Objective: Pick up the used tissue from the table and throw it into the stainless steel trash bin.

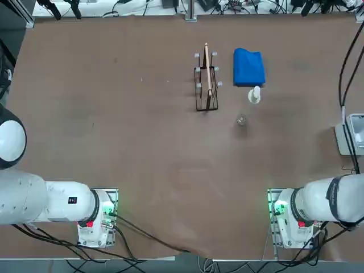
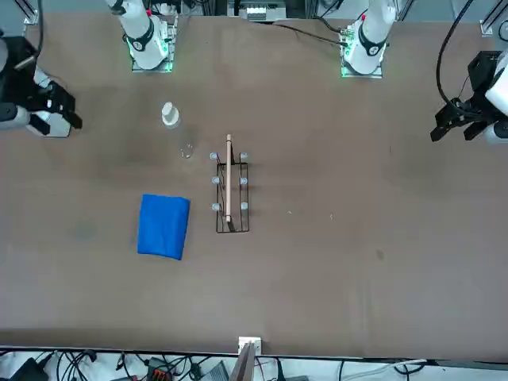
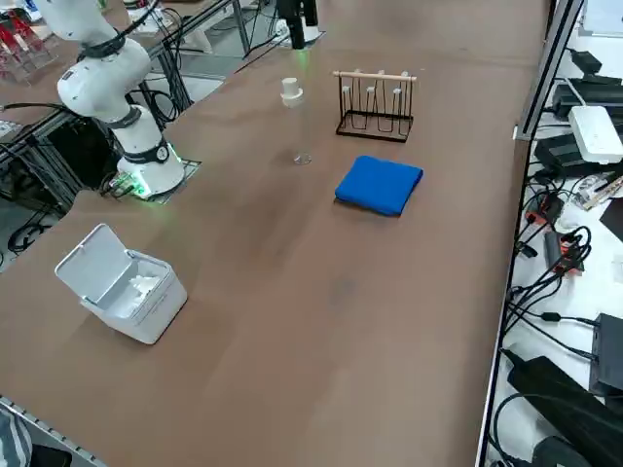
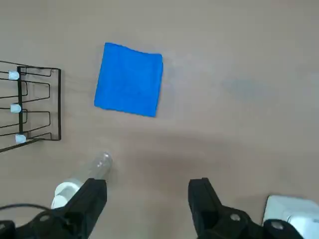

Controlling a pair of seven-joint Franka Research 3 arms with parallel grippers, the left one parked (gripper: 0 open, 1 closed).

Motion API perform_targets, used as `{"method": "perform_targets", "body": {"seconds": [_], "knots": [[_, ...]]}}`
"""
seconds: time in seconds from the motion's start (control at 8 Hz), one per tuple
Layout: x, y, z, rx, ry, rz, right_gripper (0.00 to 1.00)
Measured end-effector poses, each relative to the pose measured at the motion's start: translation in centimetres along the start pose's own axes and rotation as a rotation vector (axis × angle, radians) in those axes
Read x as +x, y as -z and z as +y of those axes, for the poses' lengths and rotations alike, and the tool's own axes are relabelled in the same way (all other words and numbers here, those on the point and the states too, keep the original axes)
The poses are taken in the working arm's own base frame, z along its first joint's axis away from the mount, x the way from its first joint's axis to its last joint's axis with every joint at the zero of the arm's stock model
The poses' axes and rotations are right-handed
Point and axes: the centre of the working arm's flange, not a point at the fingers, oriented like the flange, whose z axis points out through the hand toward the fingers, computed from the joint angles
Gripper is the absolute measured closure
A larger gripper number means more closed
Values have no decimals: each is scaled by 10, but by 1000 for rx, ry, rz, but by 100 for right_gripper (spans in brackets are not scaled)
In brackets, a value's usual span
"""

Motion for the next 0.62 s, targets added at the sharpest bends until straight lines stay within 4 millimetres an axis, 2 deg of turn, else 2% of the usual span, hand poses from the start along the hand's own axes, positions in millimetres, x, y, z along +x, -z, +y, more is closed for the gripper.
{"method": "perform_targets", "body": {"seconds": [0.12, 0.62], "knots": [[-9, 2, -6, -3, -15, 2, 0], [-20, 10, 7, 8, -42, 2, 0]]}}
